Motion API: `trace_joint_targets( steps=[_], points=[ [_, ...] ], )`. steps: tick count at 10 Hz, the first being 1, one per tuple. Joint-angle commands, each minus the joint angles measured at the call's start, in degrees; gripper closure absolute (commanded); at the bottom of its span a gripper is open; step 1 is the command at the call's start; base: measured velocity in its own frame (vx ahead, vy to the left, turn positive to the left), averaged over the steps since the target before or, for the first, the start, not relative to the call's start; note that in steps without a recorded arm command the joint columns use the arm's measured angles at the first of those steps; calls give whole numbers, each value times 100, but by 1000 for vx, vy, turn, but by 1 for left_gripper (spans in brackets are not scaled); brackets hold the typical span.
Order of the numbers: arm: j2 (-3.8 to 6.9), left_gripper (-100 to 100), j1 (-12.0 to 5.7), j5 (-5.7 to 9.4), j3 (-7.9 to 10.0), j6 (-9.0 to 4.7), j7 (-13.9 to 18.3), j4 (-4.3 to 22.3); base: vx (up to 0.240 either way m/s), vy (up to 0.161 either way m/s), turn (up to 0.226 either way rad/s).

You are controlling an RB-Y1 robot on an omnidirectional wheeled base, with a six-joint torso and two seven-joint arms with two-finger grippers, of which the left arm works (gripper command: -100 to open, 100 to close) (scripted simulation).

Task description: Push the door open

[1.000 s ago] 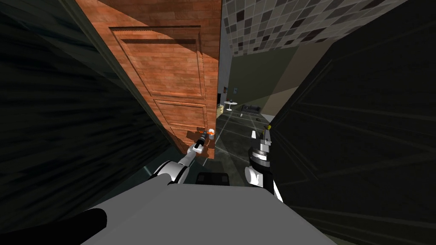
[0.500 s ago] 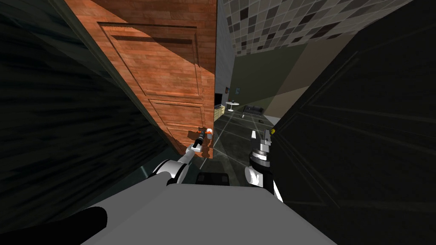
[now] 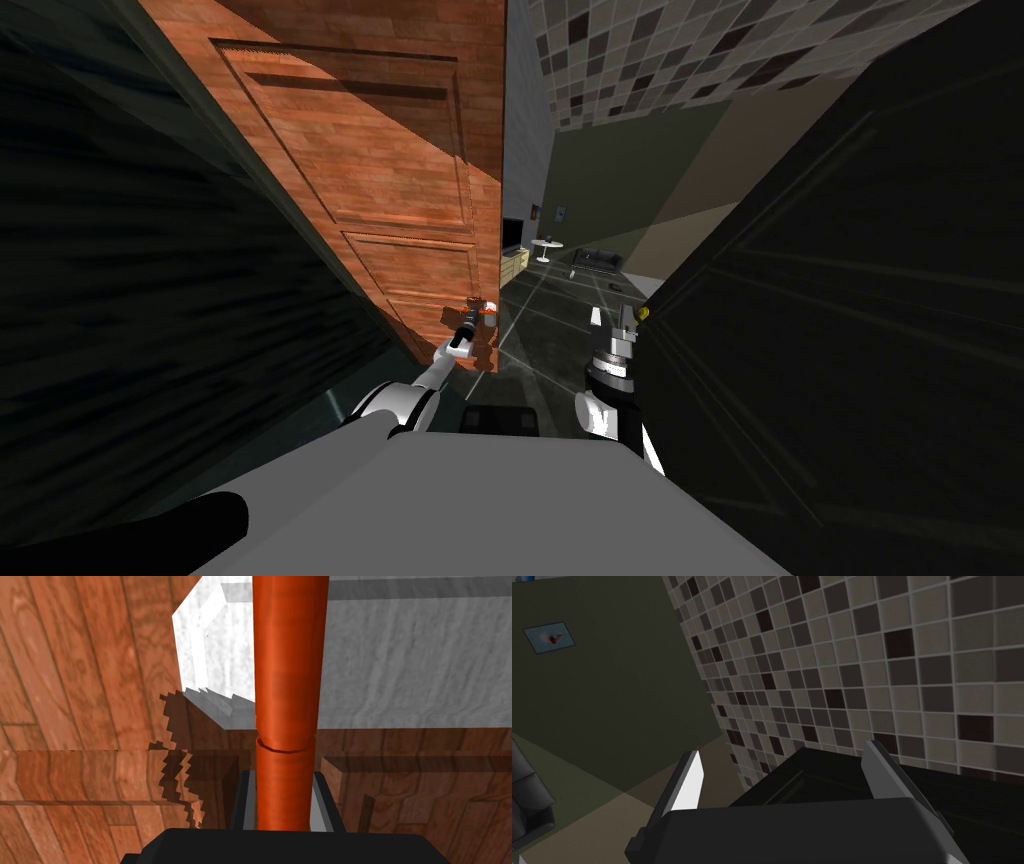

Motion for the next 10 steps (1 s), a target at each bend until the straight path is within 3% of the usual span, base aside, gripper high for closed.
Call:
trace_joint_targets(
  steps=[1,4,6,7,10],
  points=[
    [81,100,-81,46,146,-83,-44,119,97,-144,66],
    [106,100,-69,92,296,-83,-106,122,144,-105,62],
    [106,100,-69,92,296,-83,-106,122,65,-57,17],
    [123,100,-59,131,424,-83,-159,125,133,-120,59],
    [135,100,-50,167,540,-83,-207,128,115,-126,73]
  ],
)
